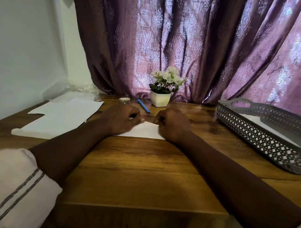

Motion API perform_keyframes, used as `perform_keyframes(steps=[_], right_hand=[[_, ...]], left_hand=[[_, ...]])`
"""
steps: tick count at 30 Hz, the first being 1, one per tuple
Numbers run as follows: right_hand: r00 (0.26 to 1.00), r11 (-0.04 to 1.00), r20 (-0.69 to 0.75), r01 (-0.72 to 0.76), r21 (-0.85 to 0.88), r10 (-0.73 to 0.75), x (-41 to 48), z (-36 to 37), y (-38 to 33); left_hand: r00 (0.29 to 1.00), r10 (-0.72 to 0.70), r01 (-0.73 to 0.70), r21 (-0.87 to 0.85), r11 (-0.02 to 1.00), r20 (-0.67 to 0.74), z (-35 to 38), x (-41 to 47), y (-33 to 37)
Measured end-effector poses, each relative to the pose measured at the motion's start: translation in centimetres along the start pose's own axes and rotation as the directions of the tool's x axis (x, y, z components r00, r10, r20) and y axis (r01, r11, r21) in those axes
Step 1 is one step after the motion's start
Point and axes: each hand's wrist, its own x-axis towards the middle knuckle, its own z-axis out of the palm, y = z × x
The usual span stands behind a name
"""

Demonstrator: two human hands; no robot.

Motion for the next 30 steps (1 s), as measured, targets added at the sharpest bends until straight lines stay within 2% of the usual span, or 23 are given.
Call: perform_keyframes(steps=[4,8,11,13,18,21,22,23,24,25,26,27,28,30], right_hand=[[0.996,0.995,-0.057,0.059,-0.081,-0.064,-0.4,-0.2,-0.5],[0.985,0.994,0.15,0.094,-0.055,-0.085,-0.2,1.0,-2.5],[0.941,0.993,0.331,-0.038,-0.115,0.074,0.6,1.0,-1.8],[0.901,0.975,0.381,-0.153,-0.164,0.206,0.9,0.4,-0.3],[0.884,0.915,0.268,-0.322,-0.245,0.383,0.2,-0.6,2.8],[0.933,0.934,0.172,-0.277,-0.225,0.318,0.2,-0.3,2.3],[0.949,0.949,0.157,-0.237,-0.208,0.272,0.4,-0.1,2.0],[0.96,0.96,0.157,-0.201,-0.195,0.233,0.5,0.0,1.7],[0.963,0.967,0.173,-0.172,-0.189,0.205,0.7,0.1,1.5],[0.963,0.97,0.195,-0.15,-0.189,0.187,0.8,0.2,1.3],[0.961,0.972,0.214,-0.137,-0.191,0.177,1.0,0.3,1.4],[0.958,0.972,0.225,-0.134,-0.191,0.176,1.2,0.4,1.6],[0.957,0.972,0.228,-0.134,-0.192,0.177,1.3,0.4,1.9],[0.959,0.969,0.218,-0.138,-0.206,0.183,1.3,0.4,2.4]], left_hand=[[0.999,-0.044,0.044,0.037,0.998,-0.002,0.2,-0.1,0.0],[0.998,-0.04,0.042,-0.048,0.998,0.042,0.6,0.0,0.2],[0.996,-0.059,0.063,-0.06,0.996,0.074,0.4,0.0,0.2],[0.995,-0.063,0.066,-0.041,0.997,0.077,0.1,-0.1,0.1],[0.994,-0.088,0.087,0.014,0.996,0.066,-0.3,-0.4,0.7],[0.999,0.01,-0.007,0.082,0.997,-0.034,-0.4,-0.3,1.3],[0.994,0.044,-0.044,0.005,0.999,-0.099,0.0,0.0,2.0],[0.988,0.036,-0.06,-0.166,0.984,-0.149,0.2,0.2,3.2],[0.989,-0.019,-0.039,-0.383,0.923,-0.147,0.4,0.4,4.8],[0.994,-0.079,0.019,-0.57,0.822,-0.08,0.6,0.6,6.3],[0.992,-0.118,0.109,-0.674,0.731,0.032,0.8,0.7,7.6],[0.979,-0.138,0.204,-0.683,0.701,0.151,1.2,0.8,8.5],[0.959,-0.145,0.269,-0.624,0.734,0.244,1.5,0.7,9.0],[0.93,-0.164,0.307,-0.448,0.84,0.33,1.6,0.4,8.7]])
